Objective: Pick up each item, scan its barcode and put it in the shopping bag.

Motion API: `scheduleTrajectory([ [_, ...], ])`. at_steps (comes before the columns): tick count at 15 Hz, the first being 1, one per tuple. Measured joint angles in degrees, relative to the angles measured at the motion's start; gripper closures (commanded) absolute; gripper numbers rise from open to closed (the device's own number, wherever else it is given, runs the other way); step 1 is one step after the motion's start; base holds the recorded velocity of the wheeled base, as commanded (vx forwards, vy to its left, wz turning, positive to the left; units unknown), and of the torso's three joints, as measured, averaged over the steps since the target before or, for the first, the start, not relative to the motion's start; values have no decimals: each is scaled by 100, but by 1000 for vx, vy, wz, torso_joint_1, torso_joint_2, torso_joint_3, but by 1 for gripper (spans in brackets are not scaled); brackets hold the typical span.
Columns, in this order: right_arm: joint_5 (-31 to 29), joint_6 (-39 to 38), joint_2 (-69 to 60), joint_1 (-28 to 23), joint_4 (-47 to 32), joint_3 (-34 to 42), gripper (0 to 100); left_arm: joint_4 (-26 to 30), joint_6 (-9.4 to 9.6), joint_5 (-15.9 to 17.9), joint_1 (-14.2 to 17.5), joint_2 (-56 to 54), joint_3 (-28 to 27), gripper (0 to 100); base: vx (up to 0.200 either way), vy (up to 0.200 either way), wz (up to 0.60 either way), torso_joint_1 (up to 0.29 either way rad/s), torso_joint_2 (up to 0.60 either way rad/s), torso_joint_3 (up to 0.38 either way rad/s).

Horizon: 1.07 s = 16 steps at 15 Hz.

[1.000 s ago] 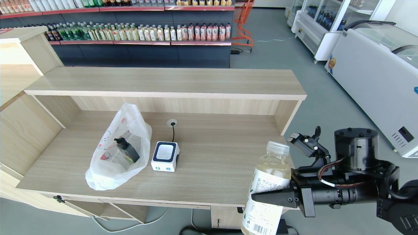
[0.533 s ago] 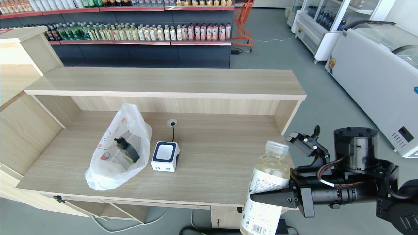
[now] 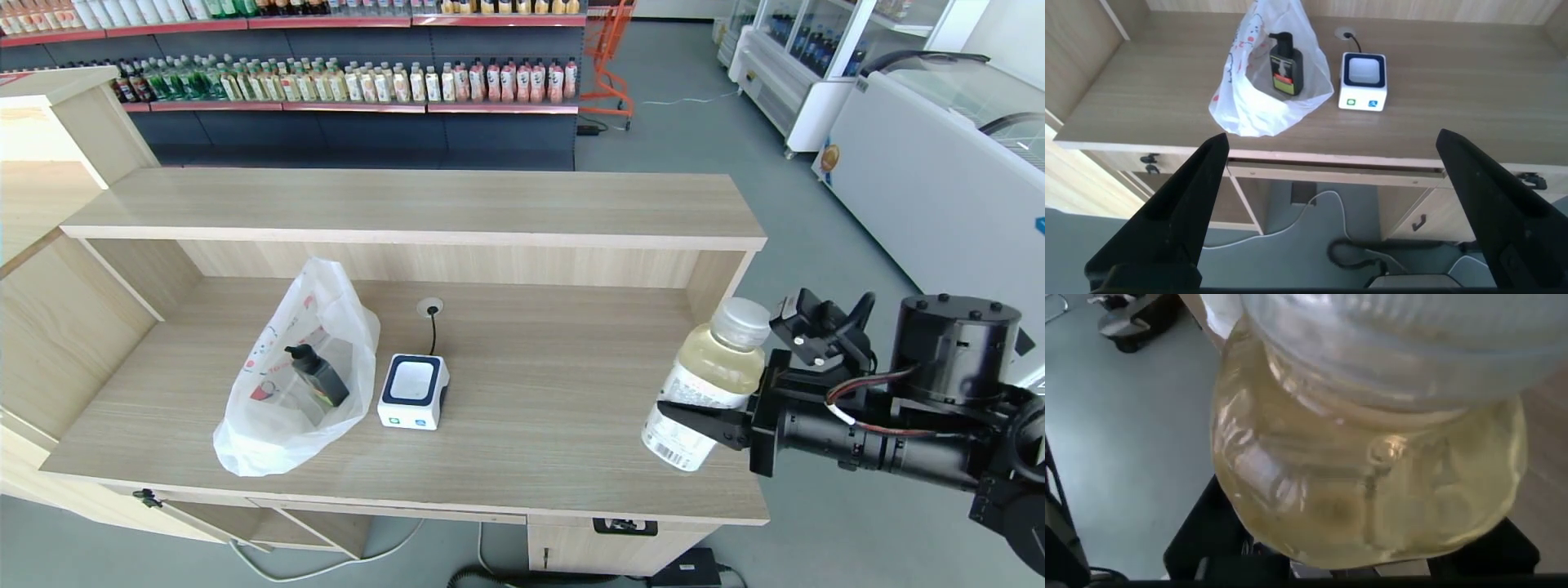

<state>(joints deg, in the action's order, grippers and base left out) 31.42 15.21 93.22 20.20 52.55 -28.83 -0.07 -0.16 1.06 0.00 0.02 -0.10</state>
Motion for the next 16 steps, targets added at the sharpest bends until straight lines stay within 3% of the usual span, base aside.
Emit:
scheduleTrajectory([
  [2, -440, 1354, -182, -717, 65, 61, 100, 0, 0, -6, 0, 0, 0, 0, 0, 0, 0, 0, 0, 0],
  [3, -796, 1666, -266, -968, 95, 89, 100, 0, 2, -6, 0, 0, 0, 0, 0, 0, 0, 0, 0, 0],
  [4, -1128, 1880, -336, -1092, 99, 108, 100, 0, 0, -2, 0, 0, 0, 0, 0, 0, 0, 0, 0, 0],
  [7, -1278, 2559, -511, -1230, 191, 191, 100, 0, 0, -2, 0, 0, 0, 0, 0, 0, 0, 0, 0, 0],
  [16, -1568, 2527, -1250, -1268, 163, 1195, 100, 0, 11, -5, 0, 0, 0, 0, 0, 0, 0, 0, 0, 0],
])
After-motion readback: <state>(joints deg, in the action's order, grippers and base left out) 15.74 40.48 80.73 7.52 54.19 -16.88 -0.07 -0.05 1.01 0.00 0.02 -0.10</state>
